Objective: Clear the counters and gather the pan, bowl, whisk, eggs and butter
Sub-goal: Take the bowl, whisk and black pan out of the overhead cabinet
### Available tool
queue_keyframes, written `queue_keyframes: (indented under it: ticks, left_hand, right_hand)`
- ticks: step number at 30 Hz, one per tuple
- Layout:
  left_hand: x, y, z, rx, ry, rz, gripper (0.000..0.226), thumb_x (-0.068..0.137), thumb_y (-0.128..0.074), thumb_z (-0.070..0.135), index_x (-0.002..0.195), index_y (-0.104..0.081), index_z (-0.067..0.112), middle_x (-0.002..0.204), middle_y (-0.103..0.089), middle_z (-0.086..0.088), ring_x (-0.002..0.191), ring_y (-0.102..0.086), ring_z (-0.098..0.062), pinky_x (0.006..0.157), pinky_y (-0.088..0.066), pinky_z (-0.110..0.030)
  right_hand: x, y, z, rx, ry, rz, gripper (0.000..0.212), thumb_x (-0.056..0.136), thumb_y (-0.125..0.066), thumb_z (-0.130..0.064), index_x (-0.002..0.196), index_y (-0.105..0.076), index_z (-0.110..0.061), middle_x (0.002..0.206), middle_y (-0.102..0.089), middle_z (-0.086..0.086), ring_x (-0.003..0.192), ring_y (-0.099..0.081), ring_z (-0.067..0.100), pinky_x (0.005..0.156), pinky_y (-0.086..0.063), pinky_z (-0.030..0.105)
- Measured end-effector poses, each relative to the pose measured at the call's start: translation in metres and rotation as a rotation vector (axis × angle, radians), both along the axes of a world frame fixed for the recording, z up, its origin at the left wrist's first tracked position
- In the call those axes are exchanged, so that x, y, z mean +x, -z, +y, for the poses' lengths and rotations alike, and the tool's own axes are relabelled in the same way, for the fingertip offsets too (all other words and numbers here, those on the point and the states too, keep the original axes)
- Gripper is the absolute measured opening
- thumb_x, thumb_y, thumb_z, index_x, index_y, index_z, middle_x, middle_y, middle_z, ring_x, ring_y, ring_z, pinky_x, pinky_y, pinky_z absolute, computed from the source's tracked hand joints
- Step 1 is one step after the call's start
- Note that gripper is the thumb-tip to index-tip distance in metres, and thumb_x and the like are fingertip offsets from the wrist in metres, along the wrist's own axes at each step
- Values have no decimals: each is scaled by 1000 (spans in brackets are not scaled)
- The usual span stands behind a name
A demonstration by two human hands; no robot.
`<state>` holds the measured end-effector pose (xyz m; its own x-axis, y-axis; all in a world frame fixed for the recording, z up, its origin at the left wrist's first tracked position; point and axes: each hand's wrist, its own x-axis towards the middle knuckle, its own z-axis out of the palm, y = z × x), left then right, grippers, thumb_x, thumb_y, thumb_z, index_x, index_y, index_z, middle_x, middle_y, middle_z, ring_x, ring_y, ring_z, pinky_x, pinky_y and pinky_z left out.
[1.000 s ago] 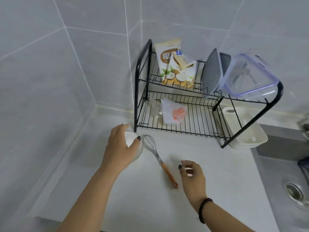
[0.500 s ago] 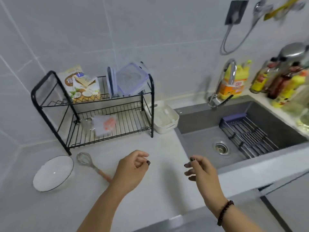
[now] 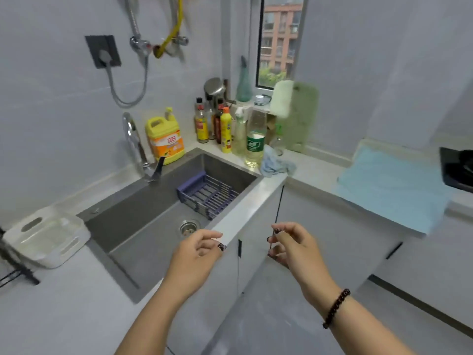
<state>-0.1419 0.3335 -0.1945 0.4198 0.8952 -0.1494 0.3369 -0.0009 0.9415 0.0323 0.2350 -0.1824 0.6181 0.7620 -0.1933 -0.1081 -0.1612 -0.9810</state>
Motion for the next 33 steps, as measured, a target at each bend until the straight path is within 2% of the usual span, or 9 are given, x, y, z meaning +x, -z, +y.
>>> queue_keyframes:
  ticks: [2, 6, 12, 16, 18, 21, 25, 29, 33]
  left_hand:
    - [38, -6, -4, 13, 101, -2, 22, 83, -72, 11, 94, -68, 29, 91, -72, -3, 89, -69, -19, 78, -53, -24]
    - [112, -13, -17, 43, 301, -33, 21, 84, -71, 14, 97, -68, 30, 92, -72, -2, 91, -70, -17, 90, -54, -34]
    - [218, -22, -43, -4, 555, -80, 20, 86, -69, 9, 100, -68, 23, 95, -71, -13, 95, -67, -31, 86, -52, -34]
    - [292, -26, -53, 17, 722, -97, 18, 87, -68, 14, 101, -66, 27, 95, -72, -7, 94, -67, -24, 82, -52, -26]
    - [329, -30, -56, 29, 782, -112, 18, 87, -67, 13, 100, -66, 26, 94, -73, -6, 93, -68, -23, 82, -52, -24]
    - [392, -38, -58, 47, 870, -148, 19, 88, -66, 10, 100, -67, 25, 93, -73, -8, 93, -68, -27, 87, -53, -31]
    - [472, -57, -58, 83, 965, -167, 18, 88, -65, 13, 100, -66, 27, 91, -74, 0, 91, -69, -20, 83, -53, -28]
    - [557, -75, -64, 129, 1060, -195, 17, 88, -66, 16, 97, -67, 31, 94, -73, -1, 92, -69, -22, 89, -54, -39]
    - [625, -86, -82, 168, 1147, -227, 19, 88, -65, 15, 96, -67, 32, 94, -72, -2, 92, -68, -24, 87, -54, -35]
  right_hand:
    - [26, -6, -17, 6, 62, -15, 16, 93, -50, -9, 97, -62, -17, 79, -66, 1, 63, -60, 14, 62, -48, 26]
    - [76, -17, -57, -5, 229, -42, 16, 94, -49, -10, 98, -62, -17, 82, -66, 1, 67, -61, 14, 61, -48, 24]
    - [144, -20, -116, -41, 503, -46, 19, 93, -48, -6, 98, -62, -18, 83, -67, 3, 65, -61, 14, 61, -47, 23]
    - [195, -26, -142, -42, 647, -58, 21, 92, -47, -1, 99, -62, -14, 80, -65, 4, 63, -59, 16, 57, -48, 19]
    - [222, -31, -149, -50, 692, -92, 22, 91, -47, 1, 98, -62, -14, 81, -66, 4, 64, -59, 16, 58, -47, 21]
    - [272, -40, -156, -59, 754, -164, 23, 91, -48, 0, 99, -62, -17, 82, -68, 1, 67, -62, 15, 60, -45, 23]
    - [335, -60, -163, -60, 815, -210, 23, 91, -48, -1, 100, -61, -17, 86, -68, 3, 68, -63, 14, 61, -47, 22]
    - [402, -75, -169, -47, 892, -256, 21, 91, -49, 0, 101, -61, -14, 86, -68, 3, 64, -63, 12, 62, -48, 23]
    - [452, -85, -186, -24, 955, -273, 23, 90, -47, 2, 100, -62, -13, 83, -66, 3, 61, -62, 10, 63, -46, 25]
